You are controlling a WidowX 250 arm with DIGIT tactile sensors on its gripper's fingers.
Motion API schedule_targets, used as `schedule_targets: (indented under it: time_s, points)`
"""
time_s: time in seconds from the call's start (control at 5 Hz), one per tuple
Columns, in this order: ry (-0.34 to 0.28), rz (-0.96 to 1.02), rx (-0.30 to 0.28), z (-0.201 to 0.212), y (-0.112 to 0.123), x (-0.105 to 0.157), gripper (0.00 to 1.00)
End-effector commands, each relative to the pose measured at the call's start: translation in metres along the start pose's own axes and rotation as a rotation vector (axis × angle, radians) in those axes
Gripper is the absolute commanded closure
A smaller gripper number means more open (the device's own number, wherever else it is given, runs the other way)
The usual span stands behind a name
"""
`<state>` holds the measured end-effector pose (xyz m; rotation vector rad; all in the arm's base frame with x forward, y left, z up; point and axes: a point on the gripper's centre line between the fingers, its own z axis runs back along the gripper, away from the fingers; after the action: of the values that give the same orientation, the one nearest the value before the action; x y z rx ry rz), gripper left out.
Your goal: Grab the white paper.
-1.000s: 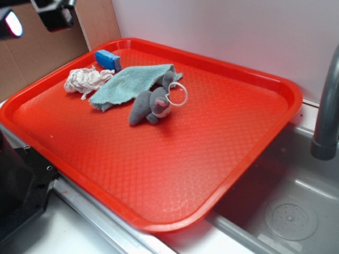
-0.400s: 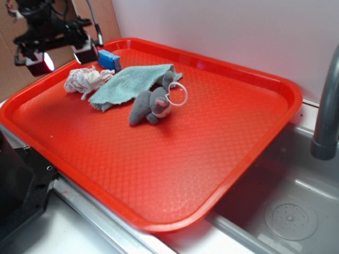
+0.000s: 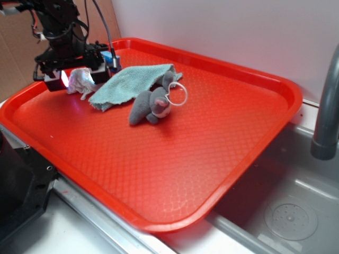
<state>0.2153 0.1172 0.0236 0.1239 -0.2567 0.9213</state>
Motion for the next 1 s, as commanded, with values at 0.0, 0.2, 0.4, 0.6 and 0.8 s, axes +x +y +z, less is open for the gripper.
schedule_targets:
  time_s: [0.0,0.2,0.4,0.6,0.8]
  points:
    - [-0.016,0.011,-0.044,-0.002,-0.003,0.016,1.00]
    - [-0.004,-0.028,-0.025,-0.001,-0.005,0.016,1.00]
    - [0.027,-0.165,-0.038,0.021,-0.011,0.015,1.00]
    - [0.080,-0.262,-0.058,0.046,-0.014,0.015,1.00]
    - [0.112,-0.352,-0.128,0.079,-0.018,0.003,1.00]
